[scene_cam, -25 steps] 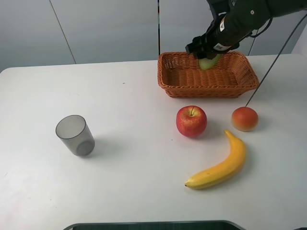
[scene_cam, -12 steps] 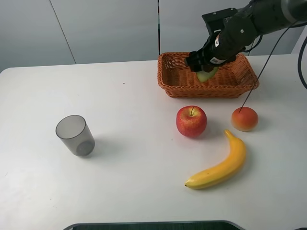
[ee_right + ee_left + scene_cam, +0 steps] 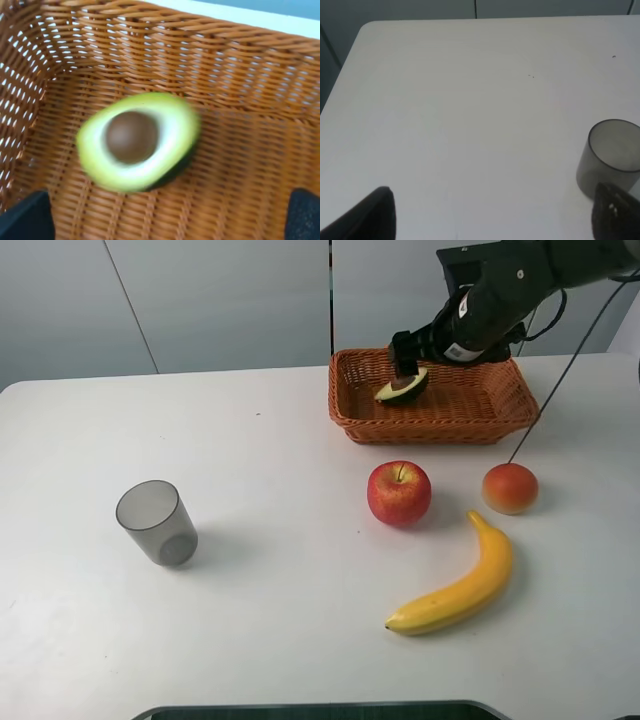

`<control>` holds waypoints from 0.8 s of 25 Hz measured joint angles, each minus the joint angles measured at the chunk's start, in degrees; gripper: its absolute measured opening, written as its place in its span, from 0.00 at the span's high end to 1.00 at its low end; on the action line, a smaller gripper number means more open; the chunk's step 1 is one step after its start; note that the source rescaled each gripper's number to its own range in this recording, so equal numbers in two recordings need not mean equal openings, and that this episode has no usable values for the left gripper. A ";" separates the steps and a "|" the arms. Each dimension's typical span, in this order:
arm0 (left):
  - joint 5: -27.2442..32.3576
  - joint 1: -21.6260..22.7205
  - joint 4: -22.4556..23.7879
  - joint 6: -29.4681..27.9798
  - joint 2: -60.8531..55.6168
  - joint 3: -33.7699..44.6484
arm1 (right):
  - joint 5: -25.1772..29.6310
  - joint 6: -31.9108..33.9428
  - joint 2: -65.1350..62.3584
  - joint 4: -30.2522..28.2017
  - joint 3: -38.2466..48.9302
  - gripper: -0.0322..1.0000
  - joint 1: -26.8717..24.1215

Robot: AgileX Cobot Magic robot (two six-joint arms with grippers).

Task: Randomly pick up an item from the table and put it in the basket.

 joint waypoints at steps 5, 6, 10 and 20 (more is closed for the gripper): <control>0.00 0.00 0.00 0.00 0.00 0.00 | 12.32 -3.46 -6.15 1.29 0.00 0.00 -0.25; 0.00 0.00 0.00 0.00 0.00 0.00 | 15.04 -4.58 -7.33 1.86 0.00 0.00 -0.50; 0.00 0.00 0.00 0.00 0.00 0.00 | 25.91 -8.59 -11.86 4.59 0.00 0.00 -2.19; 0.00 0.00 0.00 0.00 0.00 0.00 | 46.15 -10.76 -24.90 7.53 2.23 0.00 -8.72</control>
